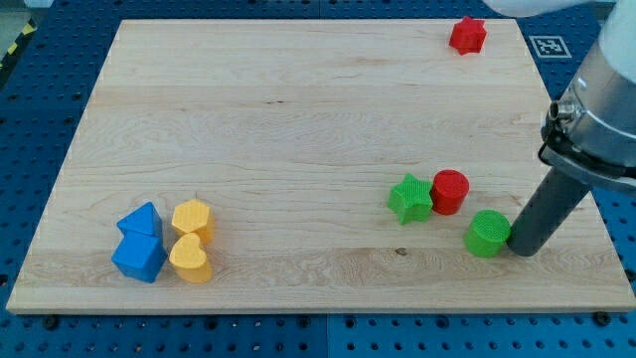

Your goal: Push the green circle into the red star

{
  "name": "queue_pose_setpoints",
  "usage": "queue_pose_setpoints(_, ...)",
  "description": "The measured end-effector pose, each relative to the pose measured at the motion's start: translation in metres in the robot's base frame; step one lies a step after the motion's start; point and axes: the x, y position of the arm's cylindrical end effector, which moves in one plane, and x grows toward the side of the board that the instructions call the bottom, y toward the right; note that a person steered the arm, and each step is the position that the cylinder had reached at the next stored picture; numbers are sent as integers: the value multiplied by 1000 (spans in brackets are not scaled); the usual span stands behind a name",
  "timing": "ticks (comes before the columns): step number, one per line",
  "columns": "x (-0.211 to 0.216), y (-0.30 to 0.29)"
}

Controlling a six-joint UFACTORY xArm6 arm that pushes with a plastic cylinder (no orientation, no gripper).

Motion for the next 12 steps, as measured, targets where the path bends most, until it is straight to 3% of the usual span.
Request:
queue_pose_setpoints(1, 1, 3)
queue_pose_setpoints(2, 33, 9)
queue_pose_setpoints(4, 42, -50)
queue_pose_setpoints(5, 10, -46)
queue_pose_setpoints(7, 10, -18)
queue_pose_setpoints(8, -10, -18)
queue_pose_setpoints(10, -103, -18)
queue_pose_setpoints(11, -90, -18)
queue_pose_setpoints(12, -106, -18)
